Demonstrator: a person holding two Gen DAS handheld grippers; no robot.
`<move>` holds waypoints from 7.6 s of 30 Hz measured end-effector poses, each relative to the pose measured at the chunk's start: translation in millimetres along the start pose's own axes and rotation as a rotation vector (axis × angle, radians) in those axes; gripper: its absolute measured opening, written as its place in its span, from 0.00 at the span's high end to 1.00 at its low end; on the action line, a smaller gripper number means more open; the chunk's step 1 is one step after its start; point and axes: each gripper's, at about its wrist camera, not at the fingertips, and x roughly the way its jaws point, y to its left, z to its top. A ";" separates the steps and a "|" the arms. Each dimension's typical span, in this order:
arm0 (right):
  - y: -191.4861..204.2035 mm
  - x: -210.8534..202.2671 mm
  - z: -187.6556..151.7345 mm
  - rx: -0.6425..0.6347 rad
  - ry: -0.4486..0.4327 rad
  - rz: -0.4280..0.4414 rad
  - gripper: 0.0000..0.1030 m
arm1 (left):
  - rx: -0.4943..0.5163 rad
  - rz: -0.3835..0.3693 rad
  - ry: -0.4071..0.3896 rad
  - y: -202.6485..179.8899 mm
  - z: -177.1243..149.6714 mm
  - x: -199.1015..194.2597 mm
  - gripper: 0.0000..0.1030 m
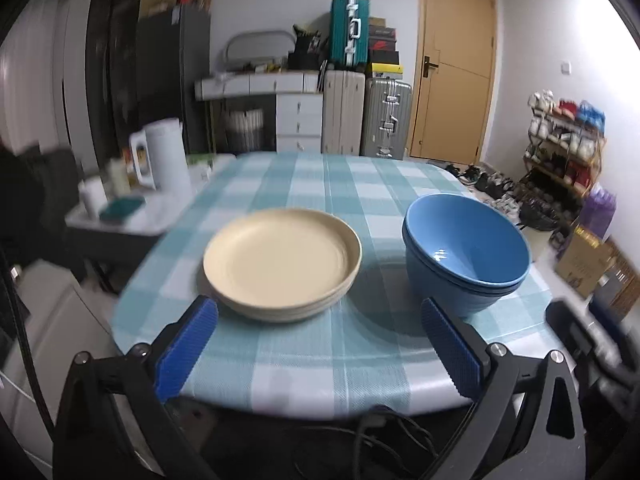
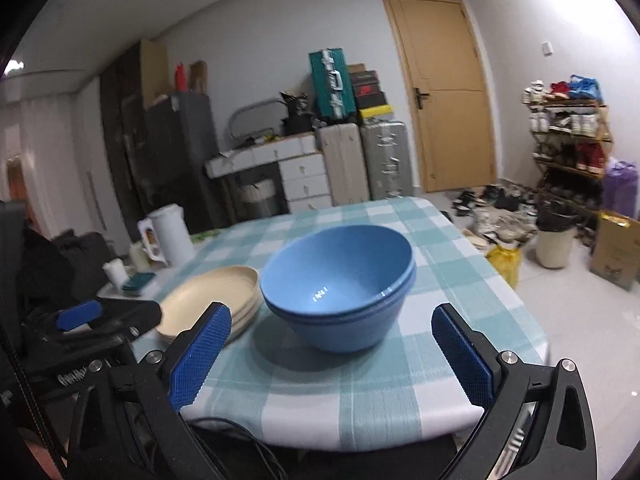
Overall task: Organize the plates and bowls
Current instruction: 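Open both grippers and pull them back from the bowl stack, then grasp the stacked blue bowls' rim with both grippers and lift them, then carry the bowl stack with both grippers over the cream plate stack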
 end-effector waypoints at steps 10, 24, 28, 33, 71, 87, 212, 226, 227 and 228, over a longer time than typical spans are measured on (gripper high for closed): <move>22.9 -15.6 -13.1 -0.009 -0.005 0.014 0.01 | 0.045 0.013 -0.034 -3.5 -9.5 -16.3 0.00; 23.7 -21.1 -22.0 -0.050 -0.062 -0.036 0.01 | 0.085 0.050 0.000 -7.1 -18.7 0.0 0.00; 22.1 -25.0 -27.8 -0.089 -0.100 -0.038 0.01 | 0.100 0.033 0.023 -13.7 -12.7 13.0 0.00; 5.3 -11.2 -19.6 -0.118 -0.099 -0.075 0.01 | 0.107 -0.056 0.086 -23.9 9.5 38.9 0.00; -129.9 234.0 37.5 0.536 0.682 0.295 0.48 | 0.437 -0.392 0.943 -103.1 83.6 241.0 0.53; -129.5 231.1 38.1 0.586 0.719 0.271 0.60 | 0.376 -0.453 1.068 -107.6 84.2 229.7 0.81; -12.9 283.9 117.0 -0.121 1.021 0.059 0.89 | 0.137 -0.387 1.123 -34.3 111.6 218.1 0.81; 29.7 291.9 137.7 -0.134 1.010 0.130 0.89 | 0.048 -0.340 1.093 -5.4 129.8 212.9 0.81; 31.3 292.3 139.3 -0.130 1.007 0.134 0.89 | 0.044 -0.334 1.092 -4.1 129.5 212.6 0.81; 32.9 292.7 140.5 -0.127 1.008 0.140 0.89 | 0.047 -0.332 1.090 -3.9 129.2 212.4 0.81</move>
